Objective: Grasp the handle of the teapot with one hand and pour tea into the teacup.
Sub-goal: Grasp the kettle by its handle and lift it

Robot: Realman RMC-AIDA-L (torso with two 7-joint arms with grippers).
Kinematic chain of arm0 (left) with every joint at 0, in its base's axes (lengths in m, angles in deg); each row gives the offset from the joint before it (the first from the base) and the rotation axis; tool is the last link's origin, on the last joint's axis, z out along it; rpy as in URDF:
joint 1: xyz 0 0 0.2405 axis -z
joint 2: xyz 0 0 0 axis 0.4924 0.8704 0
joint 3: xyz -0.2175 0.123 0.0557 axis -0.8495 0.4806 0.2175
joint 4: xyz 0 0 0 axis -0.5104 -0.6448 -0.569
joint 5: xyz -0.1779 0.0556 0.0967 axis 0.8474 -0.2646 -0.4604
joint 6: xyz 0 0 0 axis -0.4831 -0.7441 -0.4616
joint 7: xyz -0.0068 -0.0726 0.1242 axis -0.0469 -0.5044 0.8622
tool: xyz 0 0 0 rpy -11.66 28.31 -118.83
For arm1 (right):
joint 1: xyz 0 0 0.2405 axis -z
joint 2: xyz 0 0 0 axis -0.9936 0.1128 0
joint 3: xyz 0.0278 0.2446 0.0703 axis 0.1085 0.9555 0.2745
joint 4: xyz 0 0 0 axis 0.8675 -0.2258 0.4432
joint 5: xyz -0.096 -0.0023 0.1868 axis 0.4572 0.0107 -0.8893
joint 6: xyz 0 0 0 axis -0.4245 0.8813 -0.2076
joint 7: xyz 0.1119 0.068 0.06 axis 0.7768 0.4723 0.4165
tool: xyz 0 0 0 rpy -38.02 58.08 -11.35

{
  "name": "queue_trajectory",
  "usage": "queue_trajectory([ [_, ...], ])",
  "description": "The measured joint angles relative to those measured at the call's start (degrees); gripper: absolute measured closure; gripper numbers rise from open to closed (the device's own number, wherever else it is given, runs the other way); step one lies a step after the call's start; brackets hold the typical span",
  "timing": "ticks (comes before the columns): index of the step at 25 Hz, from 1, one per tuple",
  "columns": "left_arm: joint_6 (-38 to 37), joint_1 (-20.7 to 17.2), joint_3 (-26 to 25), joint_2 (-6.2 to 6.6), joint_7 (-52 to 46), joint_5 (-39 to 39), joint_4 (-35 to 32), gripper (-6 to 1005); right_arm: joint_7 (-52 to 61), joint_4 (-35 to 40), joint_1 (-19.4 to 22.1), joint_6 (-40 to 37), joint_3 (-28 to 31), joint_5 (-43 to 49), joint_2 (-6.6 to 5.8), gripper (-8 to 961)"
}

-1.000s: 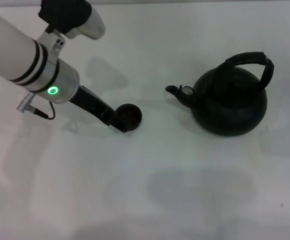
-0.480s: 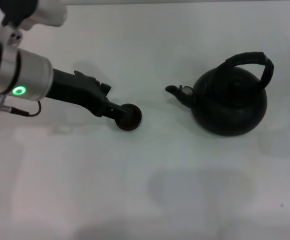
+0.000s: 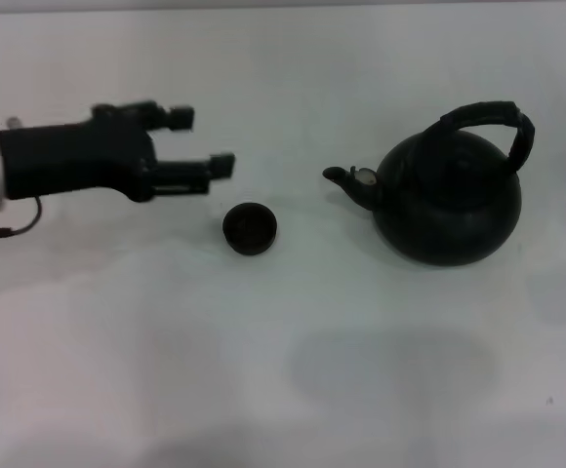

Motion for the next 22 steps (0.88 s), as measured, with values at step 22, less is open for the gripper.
queue_trajectory([
  [22,3.59,0.12,-15.01,-0.01,36.77,21.85,32.03,115,15.93,8.09,2.23,2.92,-5.46,13.15,0.79,80],
])
